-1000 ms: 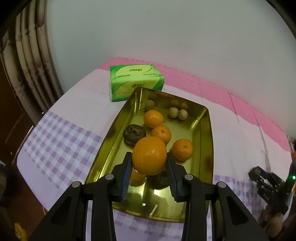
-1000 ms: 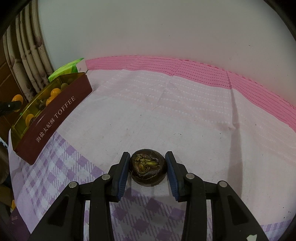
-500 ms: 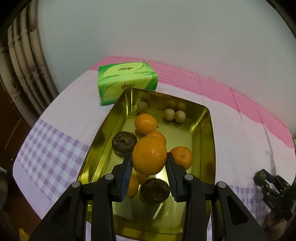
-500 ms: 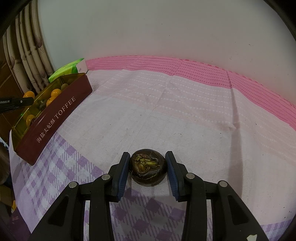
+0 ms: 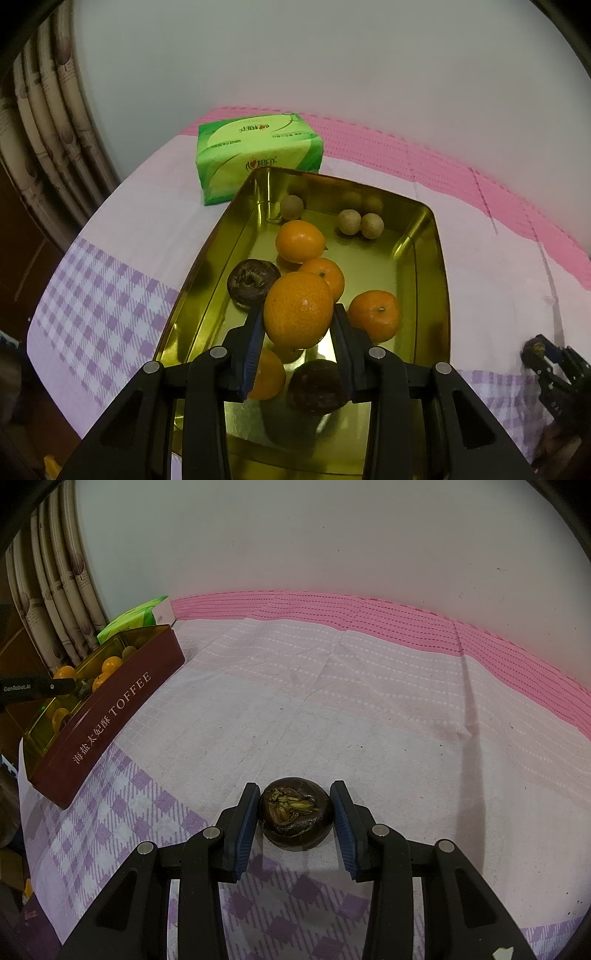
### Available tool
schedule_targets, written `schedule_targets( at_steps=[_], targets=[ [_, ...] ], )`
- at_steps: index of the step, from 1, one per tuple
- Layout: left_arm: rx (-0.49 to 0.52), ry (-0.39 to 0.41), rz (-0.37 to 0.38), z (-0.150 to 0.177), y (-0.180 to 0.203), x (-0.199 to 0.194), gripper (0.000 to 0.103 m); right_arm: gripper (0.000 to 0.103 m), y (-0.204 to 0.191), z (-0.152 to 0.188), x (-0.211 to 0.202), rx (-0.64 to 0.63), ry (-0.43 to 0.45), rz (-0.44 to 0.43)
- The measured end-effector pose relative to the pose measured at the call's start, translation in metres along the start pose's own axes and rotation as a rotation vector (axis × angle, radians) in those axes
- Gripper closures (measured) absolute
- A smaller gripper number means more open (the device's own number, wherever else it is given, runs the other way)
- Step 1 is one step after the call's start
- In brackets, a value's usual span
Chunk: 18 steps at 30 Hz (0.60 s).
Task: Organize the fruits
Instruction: 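Lower the mandarin into the tray and open the left gripper while the right gripper holds the passion fruit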
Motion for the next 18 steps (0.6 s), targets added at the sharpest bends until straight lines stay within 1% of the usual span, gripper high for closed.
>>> schedule_targets(
  at_steps=[11,15,18],
  targets=[
    [0.010,-0.008,-0.028,0.0007,-0.0022,0.0069,0.066,0.065,-0.0001,-0.0002,0.0000,0.000,-0.001,0.000],
    [0.024,0.018,-0.044,-0.0007,-0.0007,0.0021,0.066,0.065,-0.0002,-0.0004,0.0002,-0.001,-0.001,0.002],
    [0.033,0.022,-0.056,-0.0011,0.0002,-0.0004,0.066,0.065,-0.0001,-0.0003,0.0002,-0.002,-0.002,0.003]
  ],
)
Point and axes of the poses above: each gripper's, at about its wrist camera, not at the fingertips, and x roughly the way its jaws point, y to its right, z to its underside, the point moved 1 cm from there along x, roughly the way its jaws point, and after that the axes turned 13 degrees about z, right-handed, at the moved point
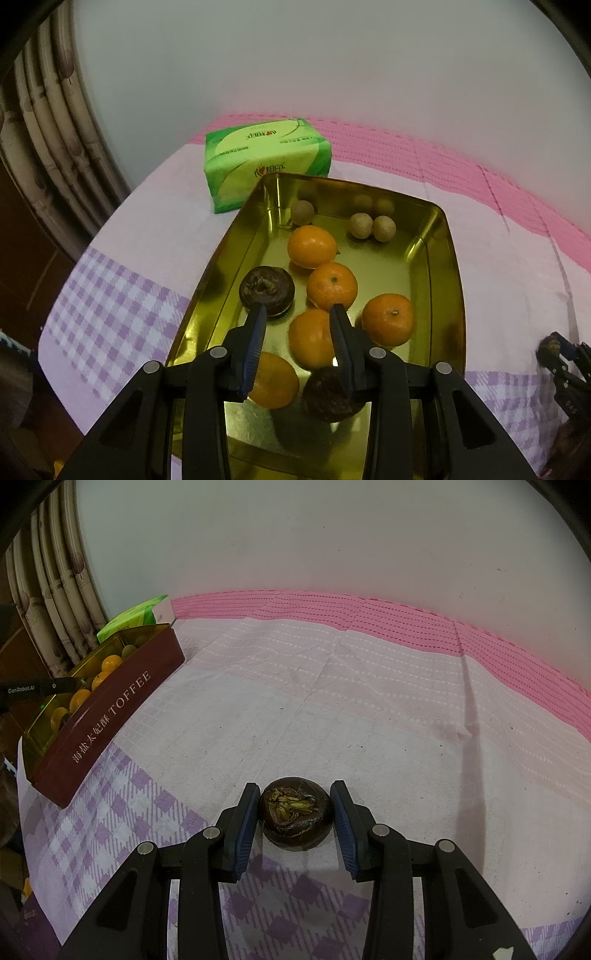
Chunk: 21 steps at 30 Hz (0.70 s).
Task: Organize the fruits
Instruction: 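Lower the mandarin into the tray and open the left gripper while the right gripper holds the passion fruit, then carry the passion fruit into the tray and open the right gripper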
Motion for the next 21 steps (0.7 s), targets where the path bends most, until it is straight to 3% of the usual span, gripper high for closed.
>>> schedule_targets(
  at_steps=[6,17,21],
  targets=[
    [0.017,-0.010,-0.043,0.001,0.006,-0.016,0.065,0.065,0.000,0.000,0.000,-0.001,0.000,0.000],
    [0.052,0.036,-0.108,0.018,0.039,-0.082,0.029,0.066,-0.002,0.000,-0.002,-0.010,0.000,-0.002],
    [0.045,0.042,-0.114,0.030,0.043,-0.103,0.024,0.066,-0.006,0.003,-0.006,-0.012,-0.012,-0.018]
  ],
)
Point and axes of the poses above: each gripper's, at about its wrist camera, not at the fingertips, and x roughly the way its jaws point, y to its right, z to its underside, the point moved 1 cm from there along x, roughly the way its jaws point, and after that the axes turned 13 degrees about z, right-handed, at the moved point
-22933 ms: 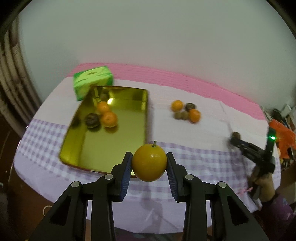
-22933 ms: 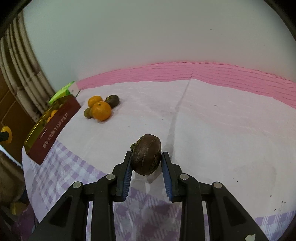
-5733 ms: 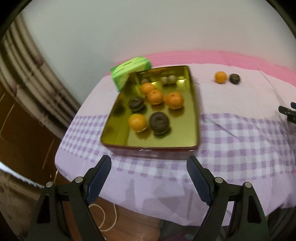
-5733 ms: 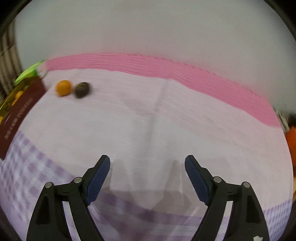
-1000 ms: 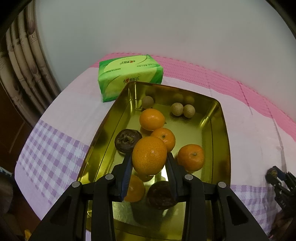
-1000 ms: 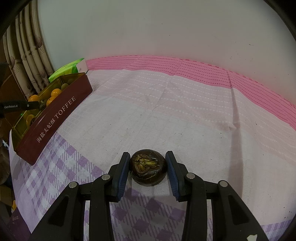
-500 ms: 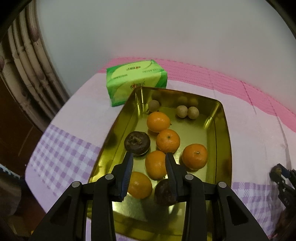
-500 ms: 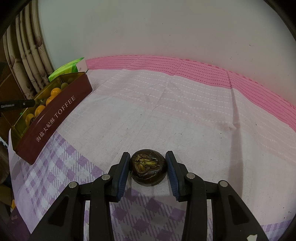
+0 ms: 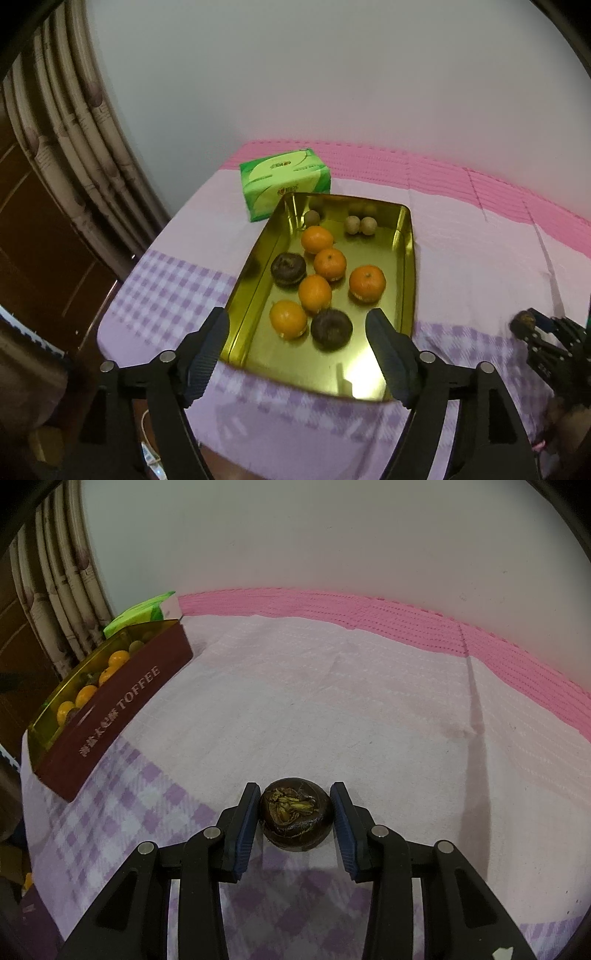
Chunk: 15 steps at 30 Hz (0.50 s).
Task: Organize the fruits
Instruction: 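Carry the passion fruit into the tray and open the right gripper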
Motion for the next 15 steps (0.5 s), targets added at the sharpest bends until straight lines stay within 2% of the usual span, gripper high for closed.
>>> schedule_targets(
  at_steps=[3,15],
  targets=[
    [-0.019,-0.006,-0.005,0.009,-0.003,-0.009,0.019,0.066,-0.003,0.004,-0.005,0.010,-0.008,-0.017],
    [-0.049,-0.025,-0.041,0.035,-0.019,-0.019,0.018,0.066,-0.028,0.008,-0.034,-0.014,-0.004,-0.055]
  ],
)
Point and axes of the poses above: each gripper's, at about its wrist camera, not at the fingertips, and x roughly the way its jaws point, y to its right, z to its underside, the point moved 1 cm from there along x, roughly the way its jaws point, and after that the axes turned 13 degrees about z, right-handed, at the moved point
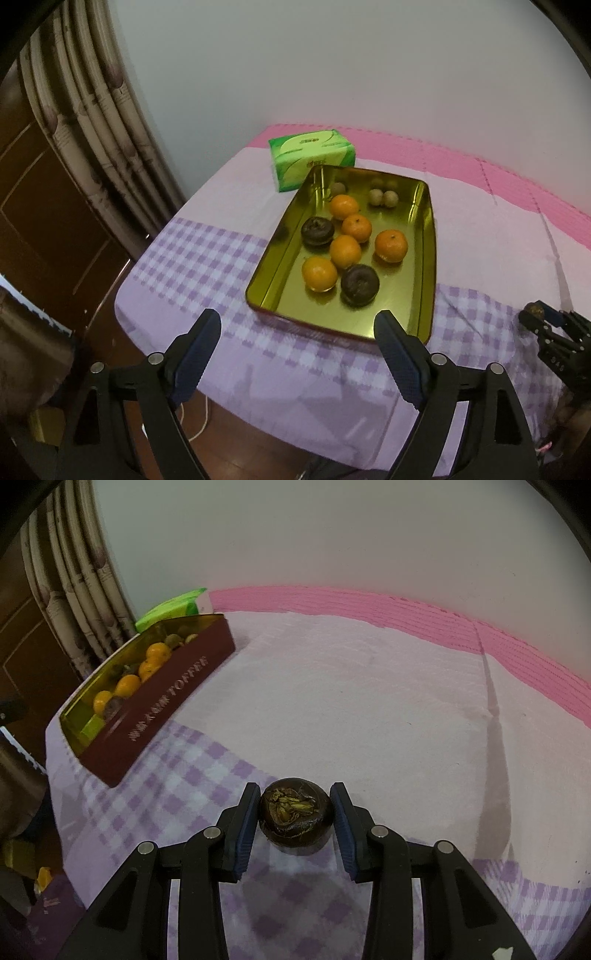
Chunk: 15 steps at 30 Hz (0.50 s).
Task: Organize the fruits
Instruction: 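Carry the passion fruit into the tray and open the right gripper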
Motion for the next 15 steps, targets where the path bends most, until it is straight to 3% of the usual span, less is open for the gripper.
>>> schedule_targets(
  at_steps=[15],
  targets=[
    [-0.053,-0.028,0.007,0.007,-0.021,0.011,0.012,0.066,-0.060,-0.034,-0.050,-0.099,0.081,-0.062]
  ],
)
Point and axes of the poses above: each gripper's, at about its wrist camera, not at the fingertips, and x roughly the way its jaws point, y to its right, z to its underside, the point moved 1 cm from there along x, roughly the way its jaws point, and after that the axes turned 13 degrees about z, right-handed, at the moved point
